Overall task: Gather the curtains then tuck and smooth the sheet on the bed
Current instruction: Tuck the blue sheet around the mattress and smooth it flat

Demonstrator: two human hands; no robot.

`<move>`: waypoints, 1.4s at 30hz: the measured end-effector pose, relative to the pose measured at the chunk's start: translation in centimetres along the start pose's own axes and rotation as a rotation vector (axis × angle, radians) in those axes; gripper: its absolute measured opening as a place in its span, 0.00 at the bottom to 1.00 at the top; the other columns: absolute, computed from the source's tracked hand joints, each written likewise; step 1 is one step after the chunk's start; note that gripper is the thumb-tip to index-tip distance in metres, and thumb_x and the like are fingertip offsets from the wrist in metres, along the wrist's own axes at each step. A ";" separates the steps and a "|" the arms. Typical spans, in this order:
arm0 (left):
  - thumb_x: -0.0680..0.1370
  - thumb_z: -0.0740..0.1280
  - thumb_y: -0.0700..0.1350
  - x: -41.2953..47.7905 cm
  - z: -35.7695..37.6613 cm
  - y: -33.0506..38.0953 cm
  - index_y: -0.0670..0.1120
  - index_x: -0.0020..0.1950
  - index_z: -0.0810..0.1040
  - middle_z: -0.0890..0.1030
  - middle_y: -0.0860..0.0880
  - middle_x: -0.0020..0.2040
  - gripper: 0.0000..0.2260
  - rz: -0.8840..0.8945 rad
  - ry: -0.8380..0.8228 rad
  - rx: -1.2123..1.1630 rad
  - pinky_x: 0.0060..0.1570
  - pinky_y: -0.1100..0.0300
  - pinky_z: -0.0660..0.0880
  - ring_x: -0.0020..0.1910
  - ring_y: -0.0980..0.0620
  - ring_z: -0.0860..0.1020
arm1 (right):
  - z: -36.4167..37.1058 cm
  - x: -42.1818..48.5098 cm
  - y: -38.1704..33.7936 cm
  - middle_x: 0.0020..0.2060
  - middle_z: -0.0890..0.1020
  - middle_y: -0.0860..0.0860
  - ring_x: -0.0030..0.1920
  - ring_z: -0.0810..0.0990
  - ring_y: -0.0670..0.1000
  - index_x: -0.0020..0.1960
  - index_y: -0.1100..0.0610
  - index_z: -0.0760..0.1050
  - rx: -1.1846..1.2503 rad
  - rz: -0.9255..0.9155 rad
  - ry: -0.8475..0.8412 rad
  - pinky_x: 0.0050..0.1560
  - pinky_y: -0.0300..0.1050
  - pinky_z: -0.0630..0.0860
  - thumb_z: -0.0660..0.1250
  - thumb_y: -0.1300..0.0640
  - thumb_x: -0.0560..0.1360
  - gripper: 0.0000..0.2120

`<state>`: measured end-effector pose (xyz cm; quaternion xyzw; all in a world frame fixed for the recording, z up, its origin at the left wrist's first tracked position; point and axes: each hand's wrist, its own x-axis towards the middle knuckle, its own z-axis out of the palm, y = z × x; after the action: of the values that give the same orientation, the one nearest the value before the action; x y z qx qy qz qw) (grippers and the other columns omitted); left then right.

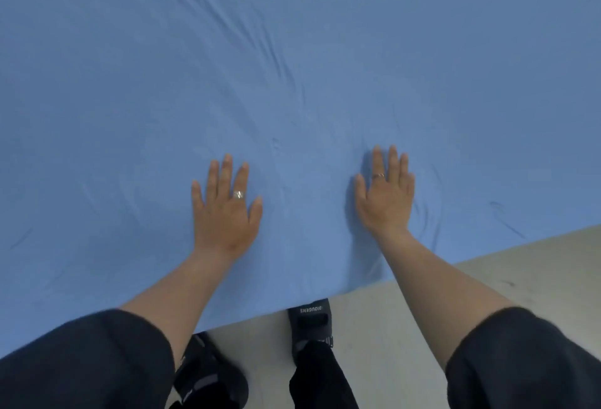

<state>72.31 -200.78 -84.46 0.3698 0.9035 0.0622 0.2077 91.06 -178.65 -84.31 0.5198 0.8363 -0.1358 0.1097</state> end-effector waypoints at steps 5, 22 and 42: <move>0.81 0.45 0.66 -4.7 2.6 -3.4 0.58 0.82 0.42 0.41 0.51 0.83 0.31 -0.251 -0.136 0.077 0.74 0.30 0.45 0.82 0.47 0.41 | 1.3 0.3 5.0 0.82 0.47 0.52 0.81 0.44 0.58 0.82 0.47 0.46 -0.017 0.127 -0.087 0.78 0.60 0.45 0.47 0.35 0.81 0.34; 0.77 0.69 0.48 -2.5 -7.7 -8.0 0.44 0.73 0.72 0.65 0.43 0.79 0.25 -0.410 -0.056 -0.080 0.68 0.43 0.69 0.76 0.41 0.64 | -4.6 4.4 -5.5 0.80 0.56 0.57 0.80 0.52 0.61 0.81 0.56 0.55 -0.048 -0.184 -0.152 0.78 0.58 0.55 0.59 0.44 0.82 0.33; 0.81 0.52 0.63 17.5 -5.8 -12.5 0.53 0.82 0.54 0.53 0.49 0.83 0.31 -0.121 0.142 0.096 0.77 0.37 0.47 0.82 0.45 0.50 | 2.3 11.9 -29.0 0.82 0.48 0.52 0.81 0.44 0.56 0.83 0.51 0.48 -0.187 -0.591 -0.094 0.78 0.63 0.45 0.47 0.36 0.82 0.35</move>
<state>50.60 -197.38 -88.28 0.3187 0.9385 0.0324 0.1289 59.86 -181.71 -87.09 0.2352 0.9540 -0.1080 0.1513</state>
